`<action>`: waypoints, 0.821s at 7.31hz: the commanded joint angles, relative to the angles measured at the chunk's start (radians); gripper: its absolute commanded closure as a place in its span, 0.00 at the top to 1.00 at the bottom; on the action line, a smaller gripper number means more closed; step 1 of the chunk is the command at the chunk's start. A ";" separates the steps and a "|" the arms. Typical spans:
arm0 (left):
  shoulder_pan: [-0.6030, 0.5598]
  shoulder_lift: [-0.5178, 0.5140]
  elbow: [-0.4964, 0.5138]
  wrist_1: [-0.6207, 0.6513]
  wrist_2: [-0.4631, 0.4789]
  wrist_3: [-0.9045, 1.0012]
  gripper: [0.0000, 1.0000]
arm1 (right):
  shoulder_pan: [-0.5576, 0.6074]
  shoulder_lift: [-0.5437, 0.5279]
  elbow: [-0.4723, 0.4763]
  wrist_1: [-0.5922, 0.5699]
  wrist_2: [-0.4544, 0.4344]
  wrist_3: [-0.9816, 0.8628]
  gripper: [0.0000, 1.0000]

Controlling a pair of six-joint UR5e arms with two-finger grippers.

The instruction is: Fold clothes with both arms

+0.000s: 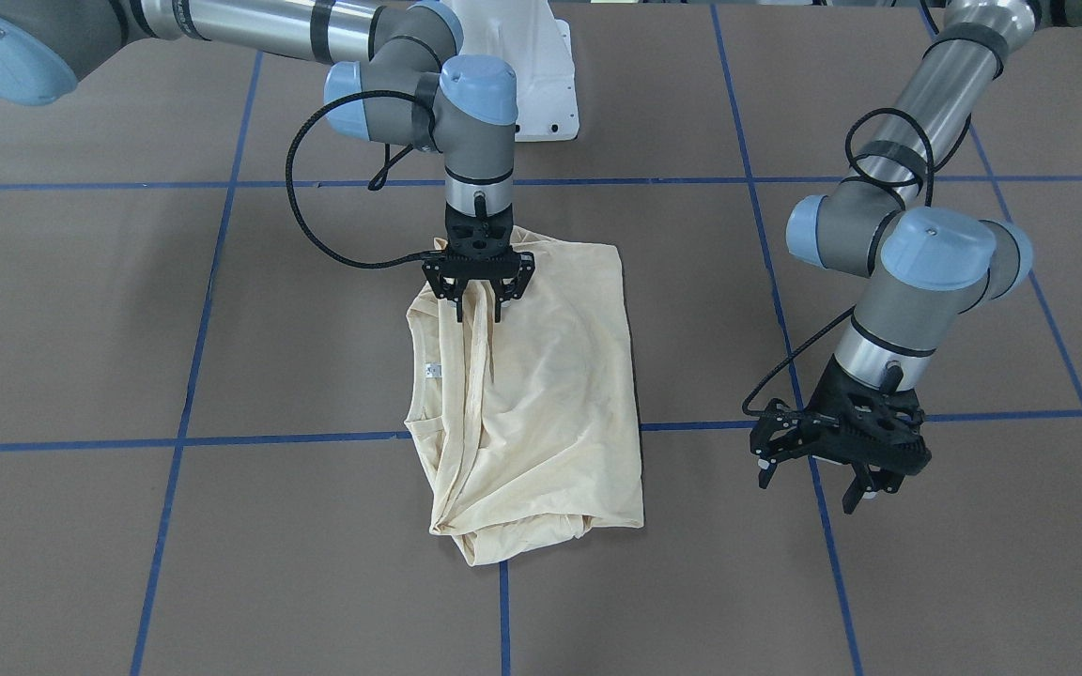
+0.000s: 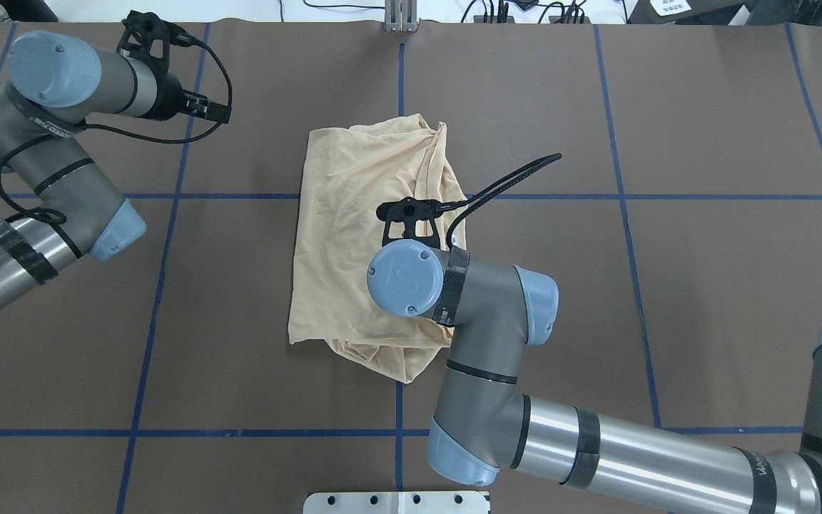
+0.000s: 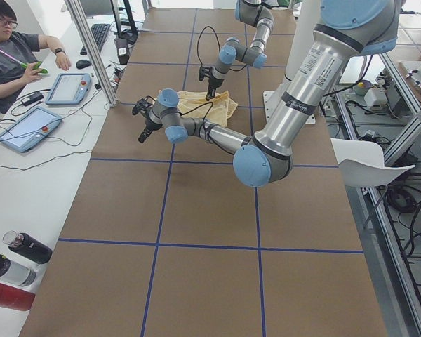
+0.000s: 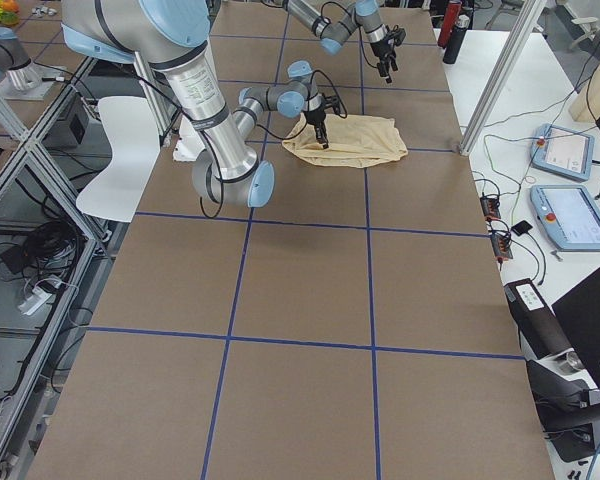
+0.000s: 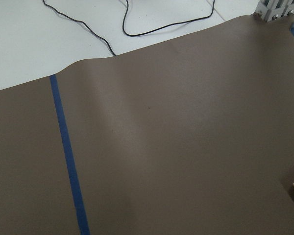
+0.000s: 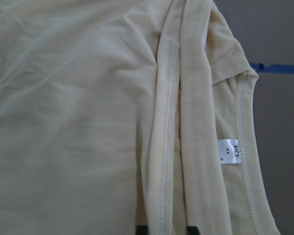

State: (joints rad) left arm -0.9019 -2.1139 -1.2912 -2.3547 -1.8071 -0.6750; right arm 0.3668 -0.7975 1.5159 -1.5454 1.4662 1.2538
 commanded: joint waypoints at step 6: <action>0.003 0.000 0.001 0.000 0.000 0.000 1.00 | 0.020 -0.111 0.111 -0.010 0.000 -0.094 0.00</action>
State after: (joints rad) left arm -0.8990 -2.1138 -1.2901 -2.3547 -1.8070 -0.6749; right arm 0.3777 -0.8371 1.5588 -1.5579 1.4663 1.1997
